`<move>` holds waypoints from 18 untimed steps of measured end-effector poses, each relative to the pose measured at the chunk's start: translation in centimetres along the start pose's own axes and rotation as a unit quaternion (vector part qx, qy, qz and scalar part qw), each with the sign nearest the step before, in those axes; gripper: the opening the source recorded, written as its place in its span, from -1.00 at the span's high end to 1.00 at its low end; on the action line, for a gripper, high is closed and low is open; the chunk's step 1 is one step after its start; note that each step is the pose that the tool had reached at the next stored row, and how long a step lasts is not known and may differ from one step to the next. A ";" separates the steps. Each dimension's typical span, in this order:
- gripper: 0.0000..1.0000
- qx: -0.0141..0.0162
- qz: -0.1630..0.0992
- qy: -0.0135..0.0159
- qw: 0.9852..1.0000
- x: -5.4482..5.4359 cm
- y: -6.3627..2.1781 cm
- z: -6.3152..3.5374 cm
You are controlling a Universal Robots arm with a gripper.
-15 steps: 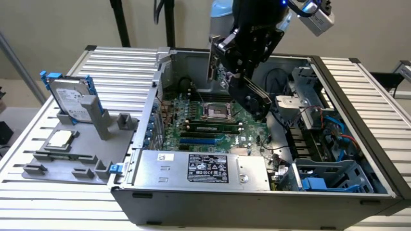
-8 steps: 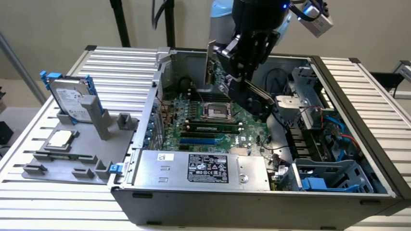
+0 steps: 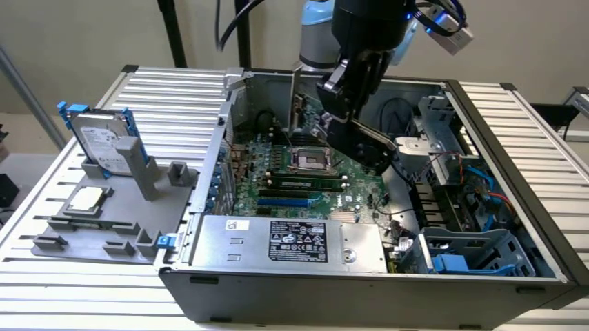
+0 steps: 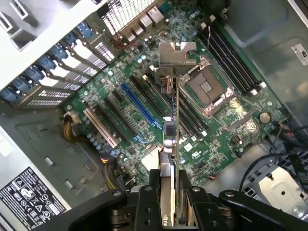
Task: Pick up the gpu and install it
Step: 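Insert the gpu into the slot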
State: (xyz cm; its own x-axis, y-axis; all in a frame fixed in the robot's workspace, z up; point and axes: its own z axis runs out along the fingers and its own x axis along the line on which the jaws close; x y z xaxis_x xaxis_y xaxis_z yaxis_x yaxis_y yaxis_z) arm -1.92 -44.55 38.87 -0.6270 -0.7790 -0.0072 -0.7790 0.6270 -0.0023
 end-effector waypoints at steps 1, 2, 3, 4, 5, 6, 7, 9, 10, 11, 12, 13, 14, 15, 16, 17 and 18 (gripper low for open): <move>0.47 0.000 -0.009 0.000 1.000 0.0 0.00 0.10; 0.47 0.000 -0.018 0.000 1.000 0.0 0.00 0.20; 0.47 0.001 -0.028 -0.001 1.000 0.0 0.00 0.32; 0.47 0.001 -0.037 -0.001 0.999 0.0 0.00 0.41; 0.47 0.001 -0.046 -0.001 0.999 0.0 0.00 0.48; 0.47 0.001 -0.055 -0.001 0.998 0.0 0.00 0.53; 0.47 0.001 -0.064 -0.001 0.998 0.0 0.00 0.58; 0.47 0.001 -0.082 -0.001 0.997 0.0 0.00 0.65; 0.47 0.001 -0.091 -0.001 0.996 0.0 0.01 0.69; 0.47 0.001 -0.100 -0.001 0.995 0.0 0.01 0.74; 0.47 0.001 -0.109 -0.001 0.994 0.0 0.01 0.79; 0.47 0.000 -0.118 -0.001 0.993 0.0 0.01 0.84; 0.47 0.000 -0.127 -0.001 0.992 0.0 0.00 0.88; 0.47 0.000 -0.136 -0.001 0.991 0.0 0.01 0.93; 0.47 0.000 -0.145 -0.001 0.989 0.0 0.01 0.97; 0.47 0.000 -0.154 -0.002 0.988 0.0 0.01 1.01; 0.47 0.000 -0.163 -0.002 0.987 0.0 0.01 1.06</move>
State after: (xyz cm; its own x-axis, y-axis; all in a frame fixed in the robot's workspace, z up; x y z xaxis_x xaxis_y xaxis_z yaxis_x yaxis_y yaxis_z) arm -1.92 -44.54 37.81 -0.3435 -0.9391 -0.0092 -0.9391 0.3436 -0.0051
